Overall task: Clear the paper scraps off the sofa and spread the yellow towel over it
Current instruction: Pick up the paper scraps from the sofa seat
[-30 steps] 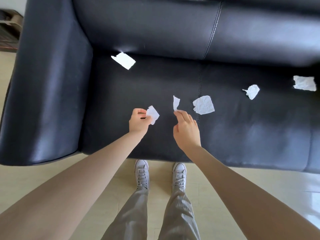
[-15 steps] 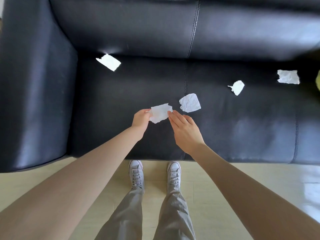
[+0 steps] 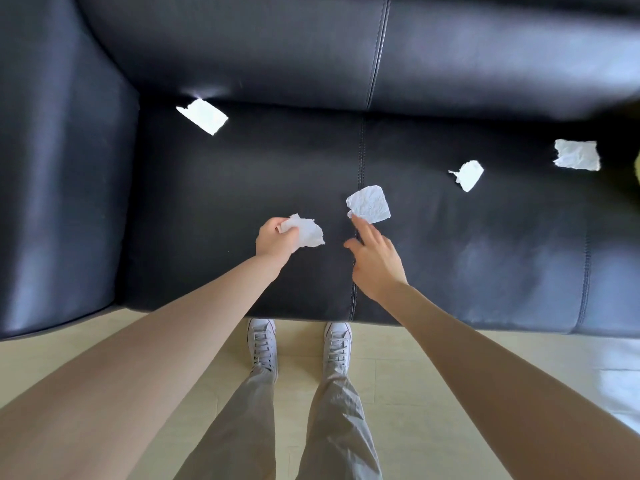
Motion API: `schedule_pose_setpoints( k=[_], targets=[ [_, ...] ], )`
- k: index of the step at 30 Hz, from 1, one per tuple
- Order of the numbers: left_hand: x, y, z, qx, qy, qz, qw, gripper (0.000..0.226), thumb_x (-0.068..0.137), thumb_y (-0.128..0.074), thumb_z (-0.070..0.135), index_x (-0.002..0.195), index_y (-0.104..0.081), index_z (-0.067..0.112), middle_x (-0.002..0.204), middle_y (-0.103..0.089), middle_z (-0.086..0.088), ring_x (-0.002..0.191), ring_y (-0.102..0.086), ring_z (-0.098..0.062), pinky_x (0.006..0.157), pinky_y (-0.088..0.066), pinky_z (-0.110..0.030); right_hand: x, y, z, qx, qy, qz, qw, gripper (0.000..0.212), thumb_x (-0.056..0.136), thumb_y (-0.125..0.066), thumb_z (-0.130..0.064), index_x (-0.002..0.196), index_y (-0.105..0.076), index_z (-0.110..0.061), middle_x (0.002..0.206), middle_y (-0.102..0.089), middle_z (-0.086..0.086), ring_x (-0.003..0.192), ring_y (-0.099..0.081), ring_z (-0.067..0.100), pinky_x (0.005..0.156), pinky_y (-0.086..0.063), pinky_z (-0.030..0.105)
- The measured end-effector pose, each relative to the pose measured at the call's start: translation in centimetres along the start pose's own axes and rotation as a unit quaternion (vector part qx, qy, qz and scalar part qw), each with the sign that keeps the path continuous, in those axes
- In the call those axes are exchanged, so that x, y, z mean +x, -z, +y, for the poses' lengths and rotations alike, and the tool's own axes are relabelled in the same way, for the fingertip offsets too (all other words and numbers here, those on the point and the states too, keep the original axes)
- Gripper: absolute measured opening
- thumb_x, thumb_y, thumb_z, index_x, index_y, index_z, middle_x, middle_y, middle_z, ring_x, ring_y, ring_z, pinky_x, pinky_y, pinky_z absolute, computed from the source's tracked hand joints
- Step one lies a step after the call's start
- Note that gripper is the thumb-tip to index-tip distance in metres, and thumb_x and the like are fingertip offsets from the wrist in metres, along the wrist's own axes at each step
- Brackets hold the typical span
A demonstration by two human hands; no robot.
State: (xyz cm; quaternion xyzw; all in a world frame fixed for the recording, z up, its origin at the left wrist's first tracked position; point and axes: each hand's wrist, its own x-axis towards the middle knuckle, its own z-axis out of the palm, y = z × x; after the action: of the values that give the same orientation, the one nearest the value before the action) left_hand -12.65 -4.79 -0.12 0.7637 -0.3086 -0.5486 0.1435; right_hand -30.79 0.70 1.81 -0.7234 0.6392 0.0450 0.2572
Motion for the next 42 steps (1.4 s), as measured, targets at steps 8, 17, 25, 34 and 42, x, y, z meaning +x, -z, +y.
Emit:
schedule_pose_setpoints(
  k=[8, 17, 25, 34, 42],
  targets=[
    [0.5, 0.7, 0.5, -0.056, 0.014, 0.019, 0.998, 0.026, 0.088, -0.049, 0.017, 0.112, -0.060, 0.015, 0.099, -0.060, -0.001, 0.085, -0.055, -0.018, 0.068, -0.041, -0.023, 3.4, 1.7, 1.5, 0.029, -0.106, -0.115, 0.987, 0.066, 0.084, -0.051, -0.006, 0.143, -0.039, -0.031, 0.159, -0.006, -0.002, 0.145, -0.012, 0.019, 0.113, -0.024, 0.035],
    [1.0, 3.8, -0.2, -0.164, 0.053, 0.040, 0.984, 0.010, 0.087, -0.055, 0.020, 0.079, -0.058, 0.026, 0.078, -0.058, 0.005, 0.078, -0.057, -0.013, 0.100, -0.046, -0.032, 4.4, 0.8, -1.0, 0.138, -0.202, -0.107, 0.964, 0.064, 0.083, -0.048, -0.003, 0.145, -0.033, -0.014, 0.154, -0.019, -0.006, 0.132, -0.033, 0.021, 0.087, -0.043, 0.035],
    [1.3, 6.4, -1.3, -0.328, 0.133, -0.017, 0.935, 0.026, 0.097, -0.043, 0.012, 0.119, -0.057, 0.015, 0.116, -0.063, -0.005, 0.097, -0.063, -0.017, 0.086, -0.053, -0.026, 5.2, 1.4, -6.6, 0.131, -0.066, -0.026, 0.989, 0.067, 0.084, -0.042, 0.000, 0.148, -0.028, -0.016, 0.154, -0.025, -0.007, 0.130, -0.038, 0.023, 0.102, -0.038, 0.037],
    [2.0, 8.9, -2.1, -0.333, 0.150, -0.057, 0.929, 0.036, 0.090, -0.059, 0.045, 0.114, -0.062, 0.018, 0.107, -0.069, -0.002, 0.099, -0.066, -0.016, 0.079, -0.054, -0.028, 5.5, -1.6, -12.0, 0.079, 0.063, -0.197, 0.975, 0.059, 0.090, -0.036, -0.007, 0.145, -0.035, -0.029, 0.156, -0.021, -0.017, 0.135, -0.036, 0.027, 0.109, -0.036, 0.039],
    [3.2, 10.9, -3.7, -0.182, 0.104, -0.033, 0.977, 0.042, 0.077, -0.060, -0.009, 0.116, -0.060, 0.008, 0.106, -0.064, -0.007, 0.094, -0.063, -0.021, 0.075, -0.052, -0.021, 6.4, -1.8, -12.4, 0.078, 0.045, -0.209, 0.974, 0.051, 0.089, -0.036, -0.006, 0.131, -0.051, -0.030, 0.152, -0.027, -0.017, 0.130, -0.042, 0.018, 0.101, -0.042, 0.034]
  ],
)
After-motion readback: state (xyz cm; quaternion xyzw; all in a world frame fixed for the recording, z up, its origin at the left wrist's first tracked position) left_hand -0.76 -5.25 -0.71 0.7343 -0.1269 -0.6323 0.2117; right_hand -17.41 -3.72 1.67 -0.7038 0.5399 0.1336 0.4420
